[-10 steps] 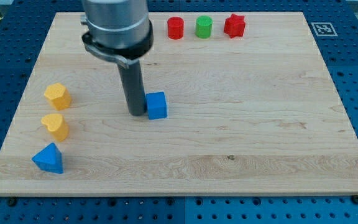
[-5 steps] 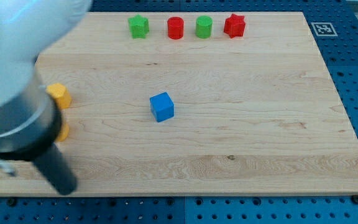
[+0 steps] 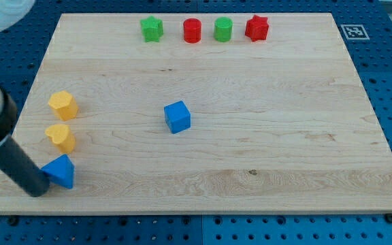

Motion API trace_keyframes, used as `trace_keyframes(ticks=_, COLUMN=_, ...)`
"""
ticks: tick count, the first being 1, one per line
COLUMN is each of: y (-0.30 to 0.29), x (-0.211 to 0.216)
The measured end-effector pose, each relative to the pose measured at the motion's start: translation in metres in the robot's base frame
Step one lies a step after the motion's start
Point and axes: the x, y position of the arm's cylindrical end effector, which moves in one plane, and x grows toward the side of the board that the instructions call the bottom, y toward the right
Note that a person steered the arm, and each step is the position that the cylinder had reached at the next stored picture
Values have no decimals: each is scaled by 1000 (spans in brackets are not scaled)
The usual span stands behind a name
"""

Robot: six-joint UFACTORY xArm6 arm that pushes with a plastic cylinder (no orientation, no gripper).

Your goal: Push the blue triangle into the blue cube

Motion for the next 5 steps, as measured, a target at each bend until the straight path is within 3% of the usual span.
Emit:
trace_keyframes(ticks=3, y=40, x=-14)
trace_keyframes(ticks=5, y=1, x=-14)
